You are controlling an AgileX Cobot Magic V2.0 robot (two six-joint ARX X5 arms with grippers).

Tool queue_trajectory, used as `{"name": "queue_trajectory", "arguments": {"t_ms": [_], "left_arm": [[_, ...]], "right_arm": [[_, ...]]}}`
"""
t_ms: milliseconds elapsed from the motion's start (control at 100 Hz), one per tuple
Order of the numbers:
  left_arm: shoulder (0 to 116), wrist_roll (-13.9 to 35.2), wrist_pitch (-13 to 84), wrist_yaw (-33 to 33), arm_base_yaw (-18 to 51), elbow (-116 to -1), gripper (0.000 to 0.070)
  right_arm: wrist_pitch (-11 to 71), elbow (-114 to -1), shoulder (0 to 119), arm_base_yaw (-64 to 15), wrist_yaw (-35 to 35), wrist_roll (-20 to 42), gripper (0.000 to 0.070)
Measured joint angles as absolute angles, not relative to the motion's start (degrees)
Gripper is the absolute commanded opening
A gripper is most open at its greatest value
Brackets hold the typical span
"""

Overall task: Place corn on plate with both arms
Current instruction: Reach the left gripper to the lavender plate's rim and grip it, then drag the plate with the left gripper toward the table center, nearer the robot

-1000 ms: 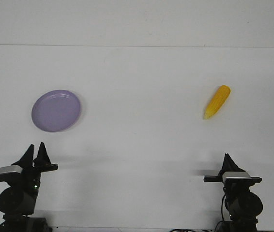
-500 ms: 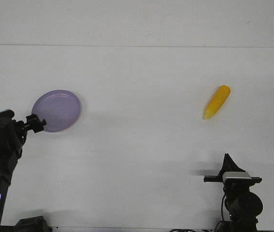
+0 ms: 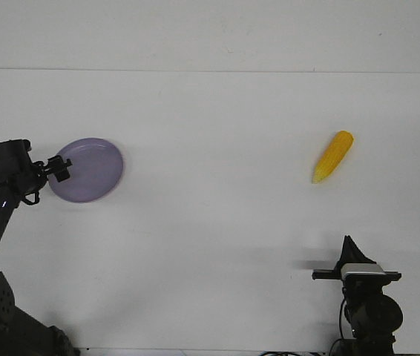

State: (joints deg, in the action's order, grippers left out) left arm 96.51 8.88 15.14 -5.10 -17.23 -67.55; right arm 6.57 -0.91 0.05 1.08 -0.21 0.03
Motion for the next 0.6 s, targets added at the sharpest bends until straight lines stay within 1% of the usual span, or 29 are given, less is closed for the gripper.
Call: {"name": "queue_trajectory", "arguments": {"t_ms": [100, 260, 510, 550, 600], "left_arm": [[99.44, 8.88, 13.72, -6.28, -17.23, -67.55, 0.0398], [100.44, 8.88, 12.03, -6.39, -17.23, -67.55, 0.0286], [101.75, 8.88, 11.6, -6.39, -17.17, -67.55, 0.0279], [102.17, 8.86, 11.6, -6.37, -17.17, -67.55, 0.0228], [102.24, 8.82, 11.2, -6.37, -17.19, -67.55, 0.0129]], "right_arm": [[6.57, -0.91, 0.05, 1.08, -0.21, 0.03, 0.0013], [6.57, -0.91, 0.05, 1.08, -0.21, 0.03, 0.0013], [6.57, -0.91, 0.05, 1.08, -0.21, 0.03, 0.0013], [6.57, -0.91, 0.05, 1.08, -0.21, 0.03, 0.0013], [6.57, -0.91, 0.05, 1.08, -0.21, 0.03, 0.0013]]}}
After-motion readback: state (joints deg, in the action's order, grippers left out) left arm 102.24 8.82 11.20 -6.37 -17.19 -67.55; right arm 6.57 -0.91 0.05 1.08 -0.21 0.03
